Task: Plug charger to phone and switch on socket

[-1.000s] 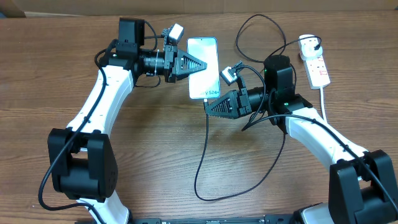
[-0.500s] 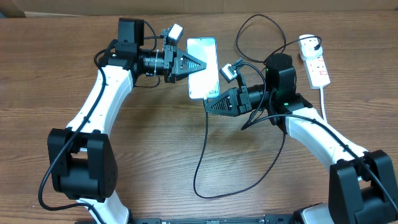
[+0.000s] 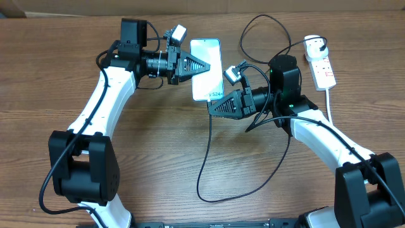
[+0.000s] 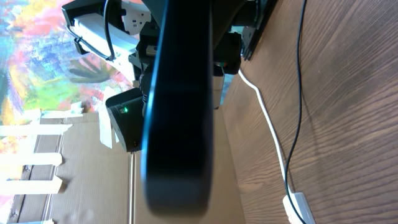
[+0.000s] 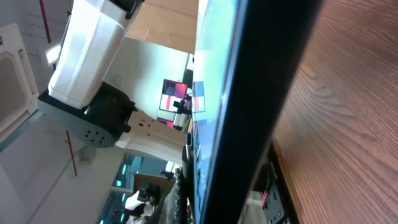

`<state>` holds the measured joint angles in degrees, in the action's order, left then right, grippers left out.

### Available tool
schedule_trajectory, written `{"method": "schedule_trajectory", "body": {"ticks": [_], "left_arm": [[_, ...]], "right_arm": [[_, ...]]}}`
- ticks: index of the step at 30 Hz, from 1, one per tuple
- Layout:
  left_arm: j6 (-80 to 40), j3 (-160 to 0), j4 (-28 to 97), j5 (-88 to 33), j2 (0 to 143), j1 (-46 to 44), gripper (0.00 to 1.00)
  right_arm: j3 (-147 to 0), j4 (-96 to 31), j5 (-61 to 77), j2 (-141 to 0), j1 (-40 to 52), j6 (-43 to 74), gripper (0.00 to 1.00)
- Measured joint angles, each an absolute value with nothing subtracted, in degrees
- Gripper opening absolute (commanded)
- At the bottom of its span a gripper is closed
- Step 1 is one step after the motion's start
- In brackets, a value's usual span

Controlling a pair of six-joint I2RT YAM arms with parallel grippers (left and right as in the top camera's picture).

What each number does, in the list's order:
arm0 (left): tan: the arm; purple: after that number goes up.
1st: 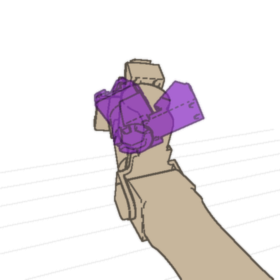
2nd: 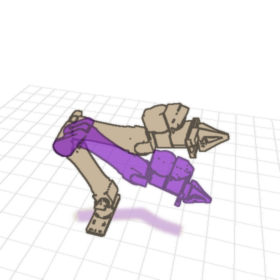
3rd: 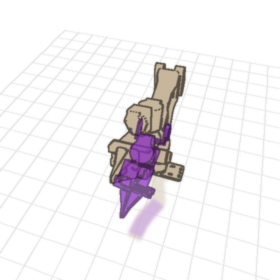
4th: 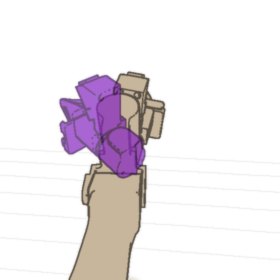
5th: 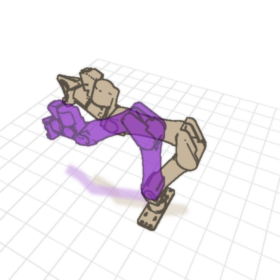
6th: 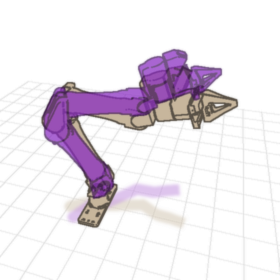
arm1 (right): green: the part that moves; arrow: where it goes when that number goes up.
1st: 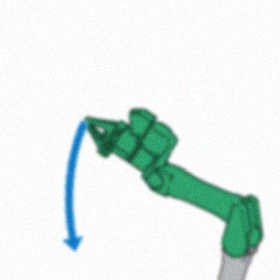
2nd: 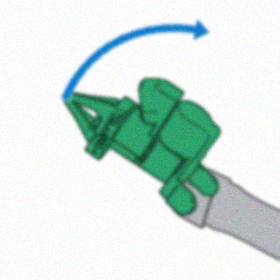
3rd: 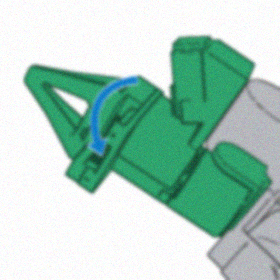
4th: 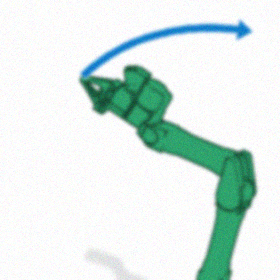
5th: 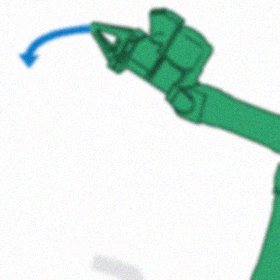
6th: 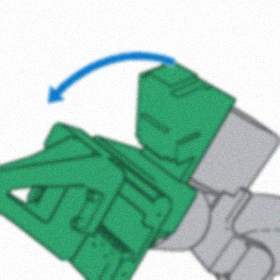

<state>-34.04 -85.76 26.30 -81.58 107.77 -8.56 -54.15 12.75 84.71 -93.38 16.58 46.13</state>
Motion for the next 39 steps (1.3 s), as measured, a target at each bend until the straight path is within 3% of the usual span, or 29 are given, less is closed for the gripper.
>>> {"method": "schedule_trajectory", "body": {"ticks": [39], "left_arm": [[-34.61, -85.76, 26.33, -81.03, 107.77, -8.64, 0.04]], "right_arm": [[-54.15, 9.85, 84.6, -93.38, 16.58, 46.46, 0.04]]}}
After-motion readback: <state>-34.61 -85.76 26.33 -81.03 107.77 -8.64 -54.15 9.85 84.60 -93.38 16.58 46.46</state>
